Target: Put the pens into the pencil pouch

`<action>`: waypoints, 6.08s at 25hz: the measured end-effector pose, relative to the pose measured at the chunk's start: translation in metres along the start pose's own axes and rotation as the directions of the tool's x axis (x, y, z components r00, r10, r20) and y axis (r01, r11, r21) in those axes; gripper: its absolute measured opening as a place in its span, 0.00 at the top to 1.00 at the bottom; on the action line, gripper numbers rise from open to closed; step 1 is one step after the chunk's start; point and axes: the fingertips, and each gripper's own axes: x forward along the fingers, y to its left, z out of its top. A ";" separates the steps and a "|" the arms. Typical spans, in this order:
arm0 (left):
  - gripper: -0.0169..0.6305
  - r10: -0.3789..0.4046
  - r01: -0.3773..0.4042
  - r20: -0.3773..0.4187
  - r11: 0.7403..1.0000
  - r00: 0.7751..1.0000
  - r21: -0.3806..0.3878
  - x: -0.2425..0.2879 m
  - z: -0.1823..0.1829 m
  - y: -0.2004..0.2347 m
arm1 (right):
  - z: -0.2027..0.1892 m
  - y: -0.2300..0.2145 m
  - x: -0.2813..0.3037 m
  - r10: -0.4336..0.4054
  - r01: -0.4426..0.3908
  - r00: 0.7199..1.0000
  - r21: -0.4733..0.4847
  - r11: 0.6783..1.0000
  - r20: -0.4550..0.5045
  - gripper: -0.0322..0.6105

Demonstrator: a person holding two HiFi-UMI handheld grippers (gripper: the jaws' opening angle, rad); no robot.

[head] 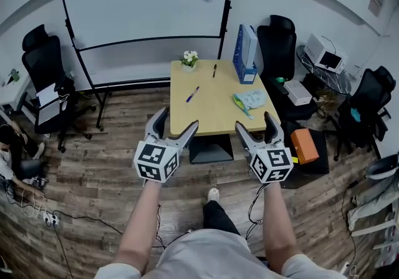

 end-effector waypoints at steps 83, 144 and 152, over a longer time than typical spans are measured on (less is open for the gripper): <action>0.86 0.068 -0.139 -0.759 0.990 0.648 -0.030 0.267 -0.342 0.186 | -0.140 -0.194 0.256 -0.073 0.102 0.952 0.084 0.991 -0.299 0.49; 0.88 -0.346 0.482 -0.820 0.871 0.456 -0.100 0.326 -0.287 -0.017 | -0.263 -0.180 0.208 -0.086 0.113 0.746 -0.003 0.994 -0.660 0.89; 0.88 -0.368 0.568 -0.837 0.819 0.404 -0.085 0.357 -0.294 -0.047 | -0.261 -0.148 0.203 0.077 -0.050 0.766 0.061 0.997 -0.638 0.89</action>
